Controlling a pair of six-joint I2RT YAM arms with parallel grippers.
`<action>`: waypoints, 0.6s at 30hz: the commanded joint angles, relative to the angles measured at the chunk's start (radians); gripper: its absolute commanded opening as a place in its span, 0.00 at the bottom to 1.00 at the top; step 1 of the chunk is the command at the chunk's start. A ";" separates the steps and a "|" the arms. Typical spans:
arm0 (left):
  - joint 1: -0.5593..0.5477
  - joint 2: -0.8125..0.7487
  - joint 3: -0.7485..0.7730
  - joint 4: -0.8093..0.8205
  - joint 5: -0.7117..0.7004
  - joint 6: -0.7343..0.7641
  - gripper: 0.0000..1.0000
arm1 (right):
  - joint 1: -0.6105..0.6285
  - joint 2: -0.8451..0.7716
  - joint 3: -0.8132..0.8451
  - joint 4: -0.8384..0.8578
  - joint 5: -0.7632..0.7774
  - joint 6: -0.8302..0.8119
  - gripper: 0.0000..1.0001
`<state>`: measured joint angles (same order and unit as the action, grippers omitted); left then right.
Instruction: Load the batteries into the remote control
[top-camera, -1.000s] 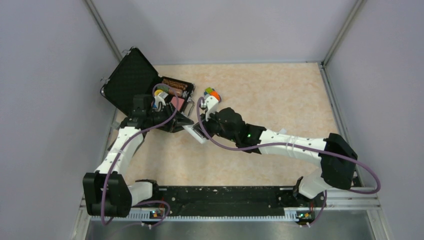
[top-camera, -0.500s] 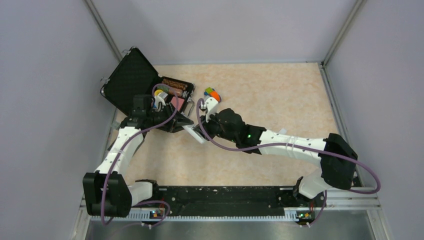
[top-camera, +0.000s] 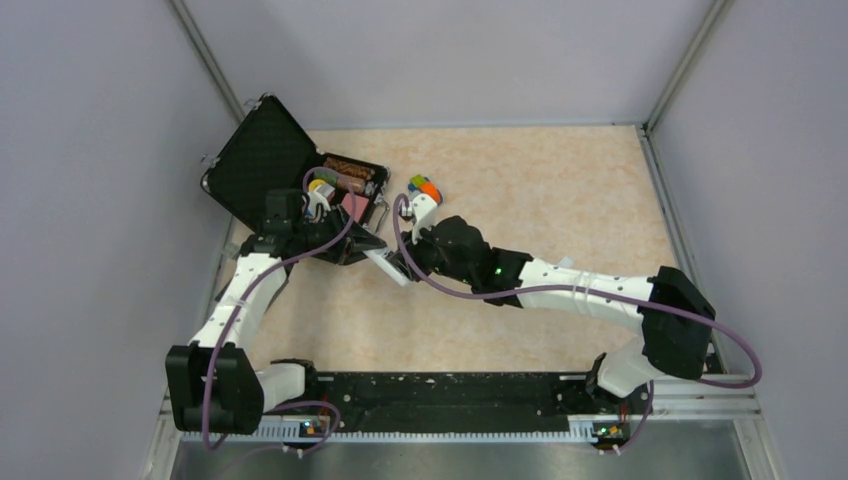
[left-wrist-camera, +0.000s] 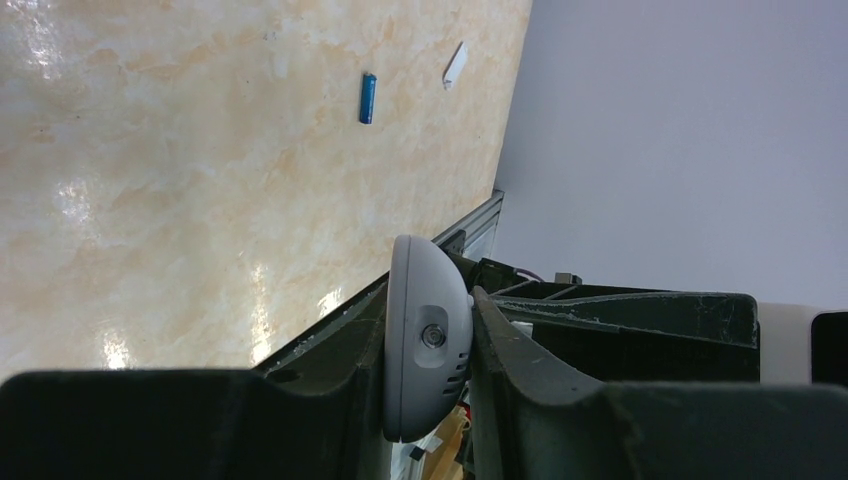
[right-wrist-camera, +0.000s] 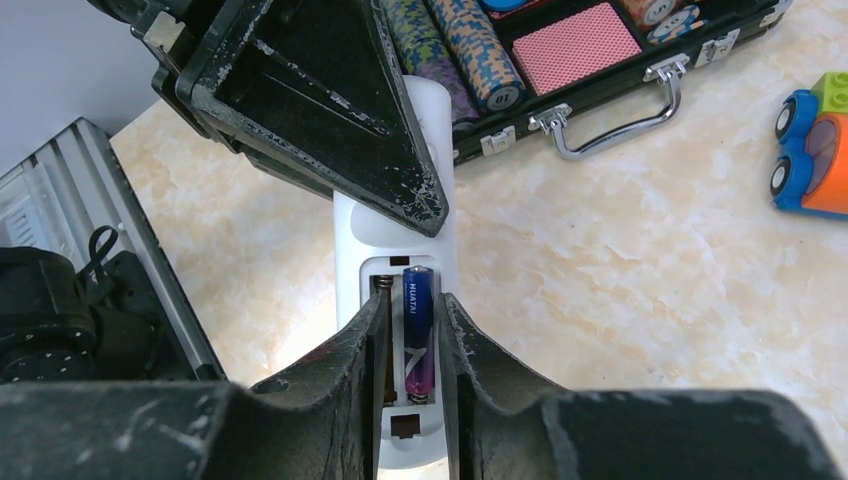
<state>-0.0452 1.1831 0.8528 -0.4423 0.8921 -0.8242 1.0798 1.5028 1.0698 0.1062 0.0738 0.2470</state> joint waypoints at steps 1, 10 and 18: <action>-0.003 -0.006 0.045 0.033 0.022 0.007 0.00 | 0.018 -0.028 0.056 -0.001 -0.011 0.013 0.26; -0.002 -0.002 0.042 0.034 0.019 0.021 0.00 | 0.018 -0.062 0.073 0.001 -0.035 0.029 0.36; -0.002 -0.004 0.036 0.048 0.023 0.027 0.00 | 0.018 -0.091 0.088 0.003 -0.038 0.048 0.48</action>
<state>-0.0452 1.1831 0.8528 -0.4469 0.8993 -0.8112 1.0836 1.4689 1.1015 0.0811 0.0505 0.2737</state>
